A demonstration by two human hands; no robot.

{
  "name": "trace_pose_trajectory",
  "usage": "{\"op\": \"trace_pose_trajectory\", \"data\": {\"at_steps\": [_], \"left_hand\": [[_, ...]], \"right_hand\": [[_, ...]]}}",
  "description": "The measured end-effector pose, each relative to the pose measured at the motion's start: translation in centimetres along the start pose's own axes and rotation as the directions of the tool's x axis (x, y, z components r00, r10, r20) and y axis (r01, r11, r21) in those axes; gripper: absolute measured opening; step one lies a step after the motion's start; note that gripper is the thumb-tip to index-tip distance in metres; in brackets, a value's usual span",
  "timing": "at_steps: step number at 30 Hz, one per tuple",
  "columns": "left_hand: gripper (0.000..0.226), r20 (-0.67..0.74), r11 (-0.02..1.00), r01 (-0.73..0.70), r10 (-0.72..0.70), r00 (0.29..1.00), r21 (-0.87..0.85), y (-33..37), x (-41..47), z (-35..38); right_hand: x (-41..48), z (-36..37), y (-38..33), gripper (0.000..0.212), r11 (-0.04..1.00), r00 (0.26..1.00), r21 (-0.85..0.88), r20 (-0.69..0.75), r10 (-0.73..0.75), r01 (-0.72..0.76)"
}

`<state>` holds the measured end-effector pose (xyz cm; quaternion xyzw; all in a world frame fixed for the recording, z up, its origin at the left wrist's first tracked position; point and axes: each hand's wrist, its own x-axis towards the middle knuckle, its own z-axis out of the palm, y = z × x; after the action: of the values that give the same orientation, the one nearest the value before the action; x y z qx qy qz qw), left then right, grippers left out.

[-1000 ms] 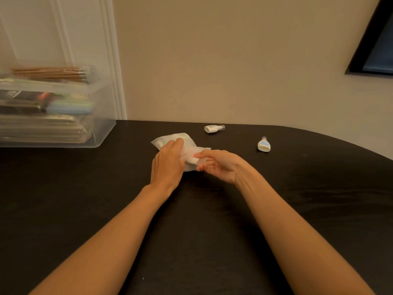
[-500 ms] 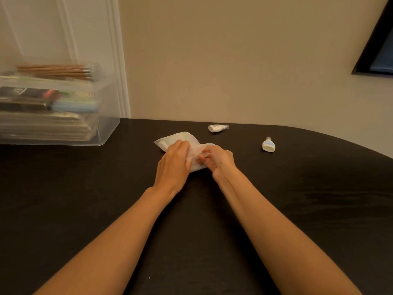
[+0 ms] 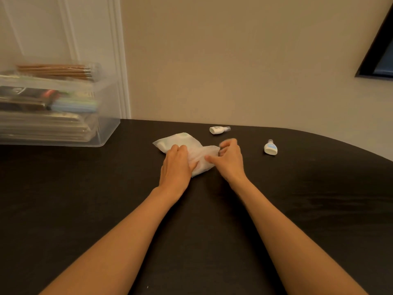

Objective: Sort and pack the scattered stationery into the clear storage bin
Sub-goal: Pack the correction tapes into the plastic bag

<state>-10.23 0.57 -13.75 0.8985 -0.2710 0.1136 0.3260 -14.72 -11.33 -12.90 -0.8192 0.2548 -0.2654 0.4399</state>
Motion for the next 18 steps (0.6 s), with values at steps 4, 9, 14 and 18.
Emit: {"op": "trace_pose_trajectory", "data": {"at_steps": [4,9,14,18], "left_hand": [[0.024,-0.019,0.977,0.148,-0.153,0.988,-0.151,0.1,0.3,-0.1],[0.025,-0.046,0.942,0.259,-0.274,0.961,-0.213,-0.2,0.7,-0.6],[0.040,0.005,0.960,0.222,-0.225,0.974,-0.171,-0.7,0.5,-0.6],[0.047,-0.020,0.981,0.181,-0.182,0.983,-0.065,-1.0,0.6,-0.3]], "right_hand": [[0.0,0.3,0.3,0.018,0.982,0.971,0.001,0.147,-0.186,0.188],[0.1,0.5,0.6,0.021,0.976,0.937,0.035,0.273,-0.216,0.214],[-0.2,0.7,0.4,0.024,0.976,0.907,0.174,0.376,-0.190,0.133],[-0.2,0.6,0.5,0.008,0.969,0.906,0.230,0.387,-0.171,0.085]]}}
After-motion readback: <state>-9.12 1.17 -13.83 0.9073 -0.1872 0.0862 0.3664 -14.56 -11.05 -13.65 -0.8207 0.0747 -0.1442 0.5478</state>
